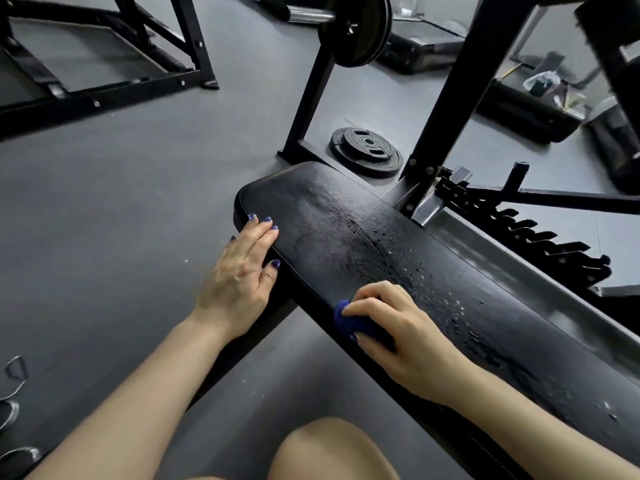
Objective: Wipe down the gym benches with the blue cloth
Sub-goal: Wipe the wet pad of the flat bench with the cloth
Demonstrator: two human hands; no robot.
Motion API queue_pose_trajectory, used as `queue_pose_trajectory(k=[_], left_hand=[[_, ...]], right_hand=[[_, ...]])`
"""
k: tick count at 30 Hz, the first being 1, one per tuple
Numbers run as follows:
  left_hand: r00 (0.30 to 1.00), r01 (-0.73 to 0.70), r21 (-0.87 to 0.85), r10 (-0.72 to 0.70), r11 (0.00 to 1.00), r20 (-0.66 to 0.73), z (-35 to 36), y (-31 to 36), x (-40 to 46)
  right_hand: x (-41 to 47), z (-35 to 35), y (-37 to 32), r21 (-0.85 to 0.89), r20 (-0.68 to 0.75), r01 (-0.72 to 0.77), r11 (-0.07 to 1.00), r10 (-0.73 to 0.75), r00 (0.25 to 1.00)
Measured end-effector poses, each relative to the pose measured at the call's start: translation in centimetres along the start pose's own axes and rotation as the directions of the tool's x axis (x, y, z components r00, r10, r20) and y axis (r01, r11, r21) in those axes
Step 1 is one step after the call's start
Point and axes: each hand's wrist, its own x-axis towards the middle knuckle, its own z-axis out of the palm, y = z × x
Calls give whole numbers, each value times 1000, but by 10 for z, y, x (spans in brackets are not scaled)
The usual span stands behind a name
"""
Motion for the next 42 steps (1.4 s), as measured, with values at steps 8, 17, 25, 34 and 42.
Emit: queue_pose_trajectory(k=[8,17,25,34,42], left_hand=[[998,21,34,-23,999,62,-4,-5,2],[995,55,119,-64,991,75,-8,18,2],[975,-128,249,76,960,207,10,48,-12],[974,-118,267,59,956,220,11,45,-12],[974,-76,252,18,965,224,12,48,-14]], right_hand=[[154,32,19,-49,-51,-194,980,192,980],[-3,-30,57,-26,-98,-209,977,206,974],[36,21,18,-2,-277,-339,941,325,904],[-75,-17,8,-69,-91,-114,991,107,990],[42,4,29,-178,-76,-119,977,106,991]])
